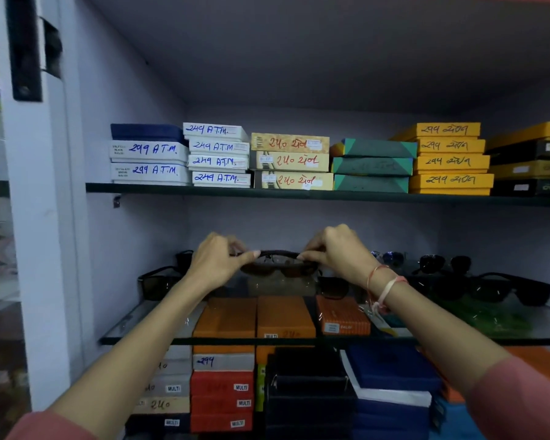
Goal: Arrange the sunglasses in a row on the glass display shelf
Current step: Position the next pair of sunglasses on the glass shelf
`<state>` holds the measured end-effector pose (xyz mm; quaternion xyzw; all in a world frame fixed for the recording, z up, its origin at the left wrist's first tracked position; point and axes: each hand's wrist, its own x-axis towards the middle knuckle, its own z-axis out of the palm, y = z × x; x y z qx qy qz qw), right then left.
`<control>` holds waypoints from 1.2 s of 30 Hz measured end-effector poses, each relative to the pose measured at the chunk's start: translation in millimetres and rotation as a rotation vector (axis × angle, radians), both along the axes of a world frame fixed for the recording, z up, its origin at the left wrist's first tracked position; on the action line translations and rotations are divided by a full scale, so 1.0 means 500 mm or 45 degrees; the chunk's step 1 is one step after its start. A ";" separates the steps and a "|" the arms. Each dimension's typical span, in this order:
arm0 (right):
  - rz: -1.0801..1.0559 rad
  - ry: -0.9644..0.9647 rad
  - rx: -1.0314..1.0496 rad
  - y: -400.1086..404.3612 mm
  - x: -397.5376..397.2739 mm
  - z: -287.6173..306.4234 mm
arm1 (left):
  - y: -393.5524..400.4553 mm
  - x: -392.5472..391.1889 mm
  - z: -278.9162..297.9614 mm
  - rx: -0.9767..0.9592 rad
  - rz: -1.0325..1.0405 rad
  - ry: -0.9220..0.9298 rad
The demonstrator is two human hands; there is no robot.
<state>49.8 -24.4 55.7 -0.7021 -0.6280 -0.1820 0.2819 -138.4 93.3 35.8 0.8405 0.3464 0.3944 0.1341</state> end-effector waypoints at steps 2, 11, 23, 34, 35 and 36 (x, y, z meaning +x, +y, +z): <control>-0.013 -0.032 -0.007 0.005 0.003 -0.001 | 0.007 0.003 0.001 -0.062 0.008 0.087; -0.116 0.158 0.083 0.049 0.021 0.004 | 0.031 0.020 0.024 0.129 0.280 0.135; -0.308 0.288 -0.144 0.136 0.027 -0.045 | 0.099 0.051 0.013 -0.282 0.354 0.346; -0.406 0.136 -0.152 0.150 0.016 -0.066 | 0.111 0.067 0.006 -0.182 0.360 0.492; -0.412 0.119 -0.149 0.153 0.020 -0.068 | 0.110 0.067 0.005 -0.174 0.355 0.492; -0.406 0.138 -0.154 0.150 0.019 -0.068 | 0.109 0.066 0.003 -0.182 0.343 0.488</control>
